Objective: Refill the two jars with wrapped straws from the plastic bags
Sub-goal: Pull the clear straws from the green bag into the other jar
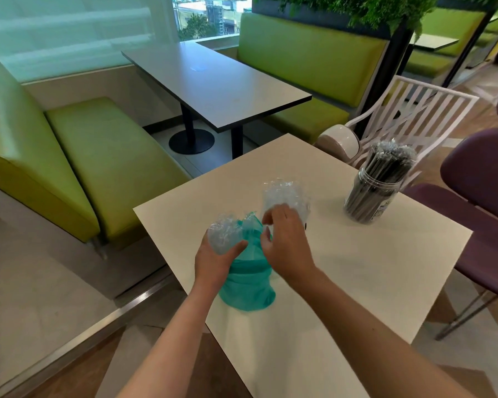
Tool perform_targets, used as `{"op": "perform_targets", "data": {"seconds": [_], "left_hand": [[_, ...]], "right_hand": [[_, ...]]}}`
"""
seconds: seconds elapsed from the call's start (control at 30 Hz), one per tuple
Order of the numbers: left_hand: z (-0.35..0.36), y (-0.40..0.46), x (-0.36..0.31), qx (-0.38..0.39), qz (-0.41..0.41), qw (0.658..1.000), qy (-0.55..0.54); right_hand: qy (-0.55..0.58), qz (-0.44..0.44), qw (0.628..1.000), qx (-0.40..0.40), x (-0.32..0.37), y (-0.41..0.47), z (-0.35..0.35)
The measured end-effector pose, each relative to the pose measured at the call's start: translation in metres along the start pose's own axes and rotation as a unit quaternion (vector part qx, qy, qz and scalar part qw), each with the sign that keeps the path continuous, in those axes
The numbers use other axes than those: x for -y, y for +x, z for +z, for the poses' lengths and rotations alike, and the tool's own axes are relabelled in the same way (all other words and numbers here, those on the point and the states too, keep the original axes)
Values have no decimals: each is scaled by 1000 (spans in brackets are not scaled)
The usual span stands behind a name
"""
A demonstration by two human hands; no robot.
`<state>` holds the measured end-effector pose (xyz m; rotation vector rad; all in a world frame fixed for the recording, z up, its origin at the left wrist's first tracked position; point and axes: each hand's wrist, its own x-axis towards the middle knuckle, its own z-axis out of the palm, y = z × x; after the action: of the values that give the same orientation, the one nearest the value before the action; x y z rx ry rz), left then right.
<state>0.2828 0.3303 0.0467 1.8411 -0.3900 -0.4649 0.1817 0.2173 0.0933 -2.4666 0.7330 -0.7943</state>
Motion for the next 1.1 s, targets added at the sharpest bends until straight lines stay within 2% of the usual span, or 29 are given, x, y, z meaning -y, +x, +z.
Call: {"op": "perform_targets", "data": {"seconds": [0.07, 0.13, 0.27, 0.37, 0.63, 0.77, 1.1], "left_hand": [[-1, 0, -1, -1, 2, 1000, -8], [-1, -1, -1, 3, -4, 1000, -20], [-4, -3, -2, 29, -29, 997, -65], [-3, -4, -5, 33, -30, 997, -70], [-2, -7, -9, 52, -35, 995, -76], [-4, -7, -9, 61, -39, 994, -87], [-3, -9, -12, 62, -40, 992, -99]], "right_hand": [[116, 108, 986, 57, 0, -14, 10], [176, 183, 961, 113, -3, -16, 16], [228, 185, 931, 217, -4, -7, 17], [220, 171, 923, 266, -6, -1, 17], [257, 162, 913, 272, -5, -1, 21], [213, 152, 927, 269, -7, -1, 22], [251, 209, 913, 244, -15, -2, 13]]}}
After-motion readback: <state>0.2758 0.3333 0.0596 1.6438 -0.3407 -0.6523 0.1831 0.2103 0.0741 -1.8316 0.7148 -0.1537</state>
